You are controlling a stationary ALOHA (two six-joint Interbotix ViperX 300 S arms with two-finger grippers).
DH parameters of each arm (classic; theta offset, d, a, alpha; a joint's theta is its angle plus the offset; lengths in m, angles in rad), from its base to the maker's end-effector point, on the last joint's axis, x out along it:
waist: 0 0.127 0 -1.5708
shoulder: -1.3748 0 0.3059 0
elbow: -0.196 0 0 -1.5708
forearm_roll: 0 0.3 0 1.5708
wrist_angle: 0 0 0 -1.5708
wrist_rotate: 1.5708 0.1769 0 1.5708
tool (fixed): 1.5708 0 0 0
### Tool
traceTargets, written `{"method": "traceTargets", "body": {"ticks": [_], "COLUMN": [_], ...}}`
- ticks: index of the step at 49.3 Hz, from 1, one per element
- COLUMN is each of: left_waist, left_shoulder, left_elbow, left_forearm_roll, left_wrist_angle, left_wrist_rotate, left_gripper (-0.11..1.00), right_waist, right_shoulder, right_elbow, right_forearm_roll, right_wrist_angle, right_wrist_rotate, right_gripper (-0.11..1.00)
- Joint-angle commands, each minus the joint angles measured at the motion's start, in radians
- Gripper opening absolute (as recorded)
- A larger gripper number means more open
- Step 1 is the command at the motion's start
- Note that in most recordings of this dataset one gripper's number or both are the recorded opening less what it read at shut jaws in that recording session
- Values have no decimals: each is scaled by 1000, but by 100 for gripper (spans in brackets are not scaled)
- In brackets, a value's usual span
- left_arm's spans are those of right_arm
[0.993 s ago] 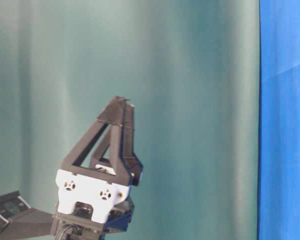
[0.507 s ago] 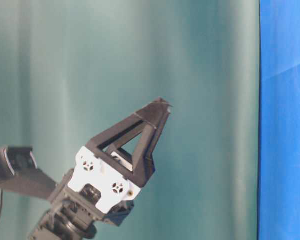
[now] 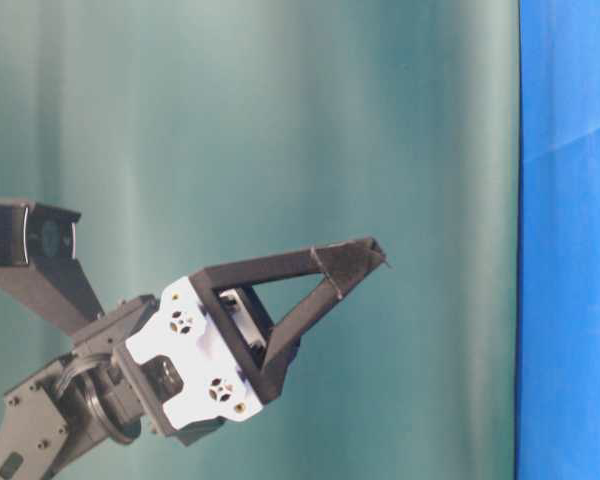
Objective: Handover the blue block to the right arm after grasping it with the left arm, then place it in the designated position.
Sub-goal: 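Move the open left gripper right and down over the blue cube, then lower the left gripper around the blue cube and close on it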
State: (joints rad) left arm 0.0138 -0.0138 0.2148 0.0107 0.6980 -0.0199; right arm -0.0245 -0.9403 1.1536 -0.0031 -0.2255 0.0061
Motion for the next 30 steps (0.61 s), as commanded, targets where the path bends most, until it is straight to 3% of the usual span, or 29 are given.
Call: {"method": "traceTargets", "body": {"ticks": [1,30], "left_waist": [-5,-6], "left_shoulder": [-9,-9], "left_elbow": [-35,-29], "left_forearm_roll": [2,2], "left_wrist_angle": [5,5], "left_wrist_rotate": [0,-3], "left_gripper": [91,91], "right_waist": [-2,-2], "right_shoulder": [11,9], "right_elbow": [-29,-29], "right_forearm_roll": [2,2], "right_wrist_angle": [-3,-3], "right_wrist_rotate": [2,2], "right_gripper": [96,96]}}
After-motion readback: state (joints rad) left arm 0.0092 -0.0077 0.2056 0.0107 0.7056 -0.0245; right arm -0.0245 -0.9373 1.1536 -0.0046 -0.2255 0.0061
